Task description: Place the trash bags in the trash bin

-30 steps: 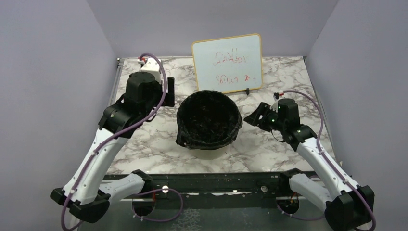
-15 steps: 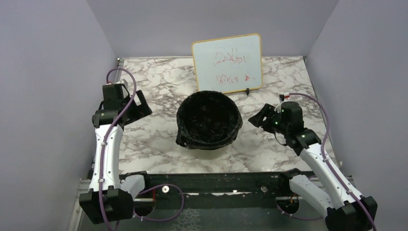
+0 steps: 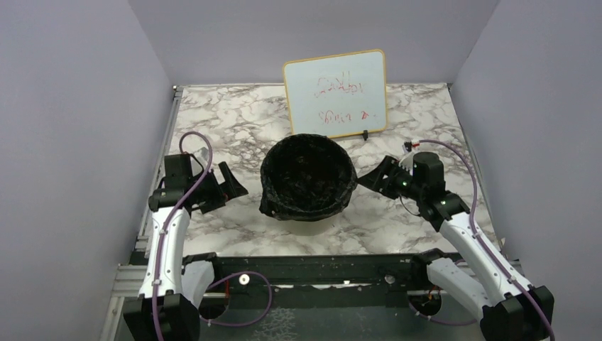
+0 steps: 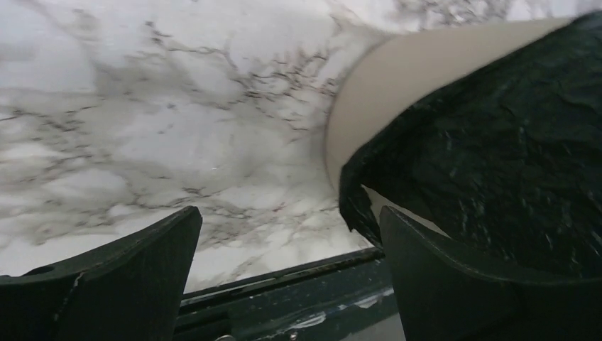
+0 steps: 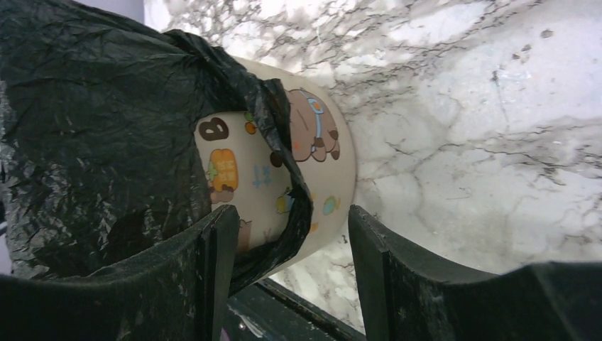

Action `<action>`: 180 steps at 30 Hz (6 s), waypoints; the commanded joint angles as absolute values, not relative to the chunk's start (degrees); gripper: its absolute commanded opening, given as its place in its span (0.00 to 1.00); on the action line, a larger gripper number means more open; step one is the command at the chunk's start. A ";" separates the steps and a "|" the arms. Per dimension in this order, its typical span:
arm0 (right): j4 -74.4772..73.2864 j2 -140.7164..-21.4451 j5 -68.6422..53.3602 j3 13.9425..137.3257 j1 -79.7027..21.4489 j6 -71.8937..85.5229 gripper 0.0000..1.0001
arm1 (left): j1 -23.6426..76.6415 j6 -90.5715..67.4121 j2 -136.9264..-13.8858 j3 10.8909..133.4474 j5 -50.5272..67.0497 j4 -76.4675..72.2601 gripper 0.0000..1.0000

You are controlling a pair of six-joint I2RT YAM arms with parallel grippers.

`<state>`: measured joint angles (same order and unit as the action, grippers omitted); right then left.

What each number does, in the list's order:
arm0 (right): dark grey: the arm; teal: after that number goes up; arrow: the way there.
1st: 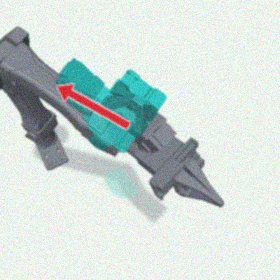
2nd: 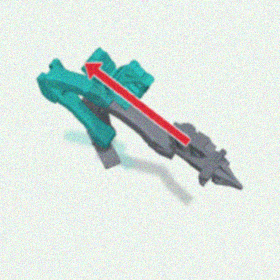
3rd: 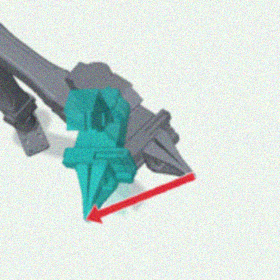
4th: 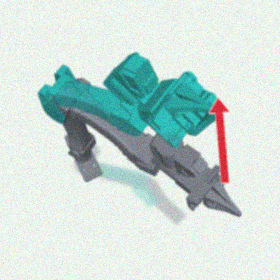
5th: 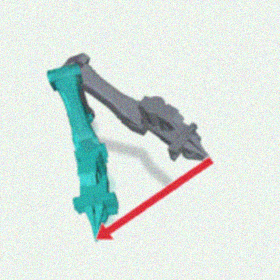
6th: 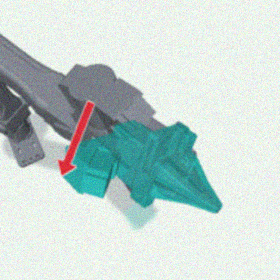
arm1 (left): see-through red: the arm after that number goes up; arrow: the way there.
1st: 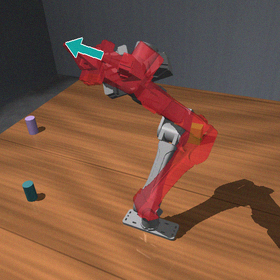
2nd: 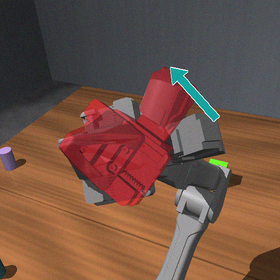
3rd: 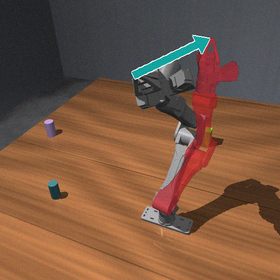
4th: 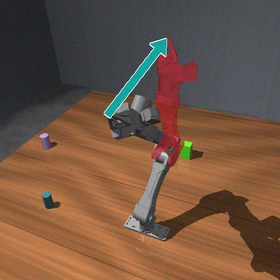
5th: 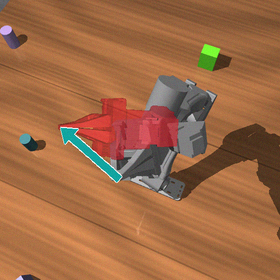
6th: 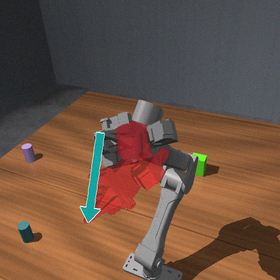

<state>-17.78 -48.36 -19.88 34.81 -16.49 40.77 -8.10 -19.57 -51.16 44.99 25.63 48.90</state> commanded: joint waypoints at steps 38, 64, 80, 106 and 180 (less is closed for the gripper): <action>-7.87 -61.50 -36.48 35.24 -16.61 43.14 0.63 | 12.02 -40.24 -43.16 36.51 25.13 24.29 0.98; -12.09 -55.34 -21.47 35.39 -16.61 43.05 0.63 | 11.54 -30.63 -56.33 40.86 15.69 18.86 0.99; 2.63 -65.26 -12.58 38.93 -16.52 45.18 0.63 | 11.34 -34.23 -65.24 42.80 19.83 10.53 0.99; -2.62 -72.29 -24.48 44.53 -16.26 44.98 0.63 | 11.16 -42.10 -71.22 36.76 22.89 -5.76 0.99; -12.95 -62.72 -16.99 49.58 -27.25 34.85 0.69 | 10.77 -23.46 -32.92 49.86 8.77 37.53 0.99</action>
<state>-16.45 -66.94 -21.23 58.74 -27.29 36.75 10.94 -25.17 -34.85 50.65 3.90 37.52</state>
